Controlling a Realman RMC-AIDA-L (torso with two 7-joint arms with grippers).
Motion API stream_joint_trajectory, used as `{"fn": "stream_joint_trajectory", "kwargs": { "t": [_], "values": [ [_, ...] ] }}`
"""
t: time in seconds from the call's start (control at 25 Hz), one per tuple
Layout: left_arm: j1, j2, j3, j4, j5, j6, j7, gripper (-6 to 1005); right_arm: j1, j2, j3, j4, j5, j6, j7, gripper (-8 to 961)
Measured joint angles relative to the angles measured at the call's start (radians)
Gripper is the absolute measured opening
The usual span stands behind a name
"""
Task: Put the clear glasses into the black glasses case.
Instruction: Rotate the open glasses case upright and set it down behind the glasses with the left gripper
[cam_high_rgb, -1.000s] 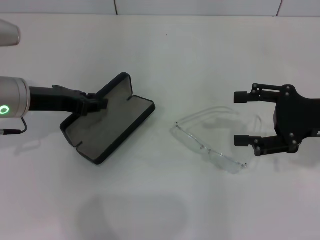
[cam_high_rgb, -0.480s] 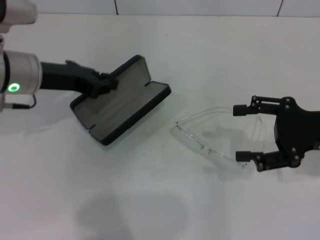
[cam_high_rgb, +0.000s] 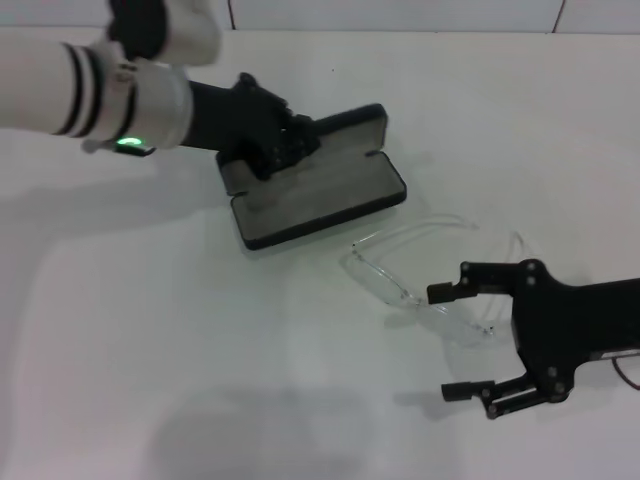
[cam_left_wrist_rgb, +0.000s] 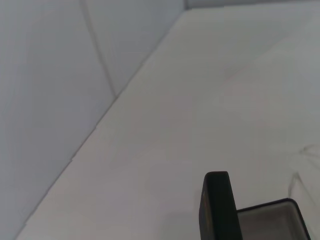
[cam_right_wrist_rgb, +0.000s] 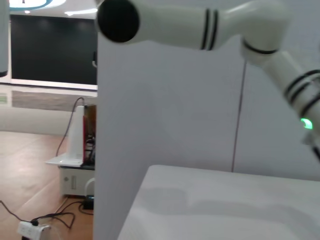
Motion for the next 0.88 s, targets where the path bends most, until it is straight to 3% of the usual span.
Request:
{"fn": "stream_joint_trajectory", "kwargs": {
  "t": [0.32, 0.88],
  "values": [
    [-0.073, -0.002, 0.064, -0.087, -0.034, -0.051, 0.12, 220, -0.006, 0.014, 0.005, 0.0, -0.026, 0.005, -0.005, 827],
    [-0.062, -0.004, 0.181, -0.112, -0.035, -0.096, 0.154, 232, -0.009, 0.011, 0.008, 0.0, -0.027, 0.007, -0.005, 828]
  ]
}}
